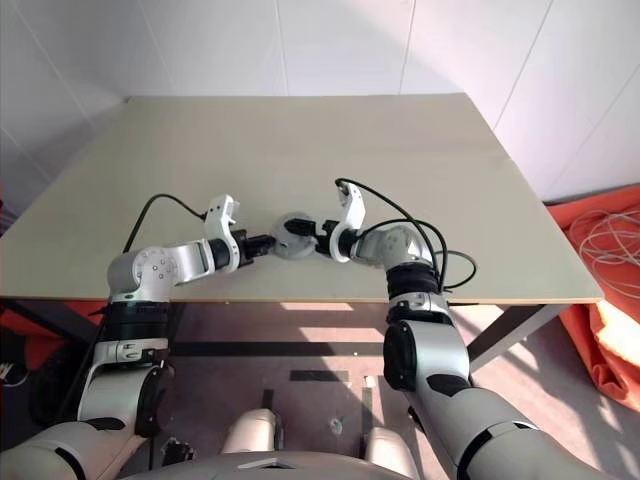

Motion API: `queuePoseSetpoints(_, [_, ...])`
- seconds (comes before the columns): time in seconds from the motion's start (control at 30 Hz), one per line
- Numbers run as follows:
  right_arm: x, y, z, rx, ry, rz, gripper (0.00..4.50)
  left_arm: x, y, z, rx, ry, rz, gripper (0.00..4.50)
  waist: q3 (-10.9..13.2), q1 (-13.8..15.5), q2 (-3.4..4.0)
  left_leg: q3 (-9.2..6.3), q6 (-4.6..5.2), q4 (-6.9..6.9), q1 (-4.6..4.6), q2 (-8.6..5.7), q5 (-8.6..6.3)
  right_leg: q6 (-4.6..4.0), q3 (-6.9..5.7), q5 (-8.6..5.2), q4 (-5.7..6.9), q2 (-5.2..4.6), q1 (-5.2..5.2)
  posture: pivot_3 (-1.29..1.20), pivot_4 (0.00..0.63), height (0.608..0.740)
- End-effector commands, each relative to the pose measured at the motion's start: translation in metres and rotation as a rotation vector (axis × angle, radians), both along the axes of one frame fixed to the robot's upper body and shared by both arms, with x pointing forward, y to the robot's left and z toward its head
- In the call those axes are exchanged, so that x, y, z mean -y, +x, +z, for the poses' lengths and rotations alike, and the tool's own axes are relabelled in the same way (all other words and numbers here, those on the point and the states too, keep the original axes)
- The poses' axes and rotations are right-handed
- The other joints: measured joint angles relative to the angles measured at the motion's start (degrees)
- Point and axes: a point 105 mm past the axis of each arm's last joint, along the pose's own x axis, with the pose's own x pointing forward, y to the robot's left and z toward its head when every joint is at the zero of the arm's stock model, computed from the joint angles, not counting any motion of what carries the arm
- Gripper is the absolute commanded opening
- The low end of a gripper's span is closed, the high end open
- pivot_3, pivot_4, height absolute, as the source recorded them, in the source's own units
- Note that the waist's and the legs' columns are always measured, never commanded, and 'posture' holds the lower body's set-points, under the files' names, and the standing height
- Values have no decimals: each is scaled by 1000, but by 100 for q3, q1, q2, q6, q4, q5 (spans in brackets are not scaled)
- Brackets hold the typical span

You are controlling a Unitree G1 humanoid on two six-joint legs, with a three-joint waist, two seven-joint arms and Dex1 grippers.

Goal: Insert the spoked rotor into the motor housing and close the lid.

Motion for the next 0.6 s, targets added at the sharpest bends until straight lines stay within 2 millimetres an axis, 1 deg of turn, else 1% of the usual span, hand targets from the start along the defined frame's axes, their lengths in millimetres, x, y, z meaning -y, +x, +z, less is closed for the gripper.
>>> queuePoseSetpoints(0.03, [-15, 5, 25, 63, 74, 27, 4483, -2, -3, -6, -27, 27, -1, 0, 0, -4, 0, 0, 0, 0, 0, 0, 0, 0, 0, 0, 1, 0, 0, 0, 0, 740])
queuePoseSetpoints(0.13, [-24, 1, 24, 58, 77, 51, 4483, -2, -2, -5, -25, 28, 1, 0, 0, -11, 0, 0, 0, 1, -1, 1, 0, 0, 0, 0, 1, 0, -1, 0, 0, 740])
queuePoseSetpoints(0.47, [-38, -6, 21, 45, 98, 76, 4483, -5, -3, -5, -25, 31, 8, 0, 0, -63, 0, 0, 0, 1, -1, 4, 0, -1, 0, 0, 3, 1, -6, 0, 0, 740])
queuePoseSetpoints(0.57, [-38, -5, 23, 50, 101, 73, 3945, -5, -2, -5, -24, 31, 9, 0, 0, -60, 0, 0, 0, 1, -2, 3, 0, -1, 0, 0, 3, 1, -6, 0, 0, 740])
queuePoseSetpoints(0.6, [-37, -5, 23, 51, 101, 72, 3570, -5, -2, -5, -24, 31, 9, 0, 0, -55, 0, 0, 0, 1, -2, 3, 0, -1, 0, 0, 3, 0, -6, 0, 0, 740])
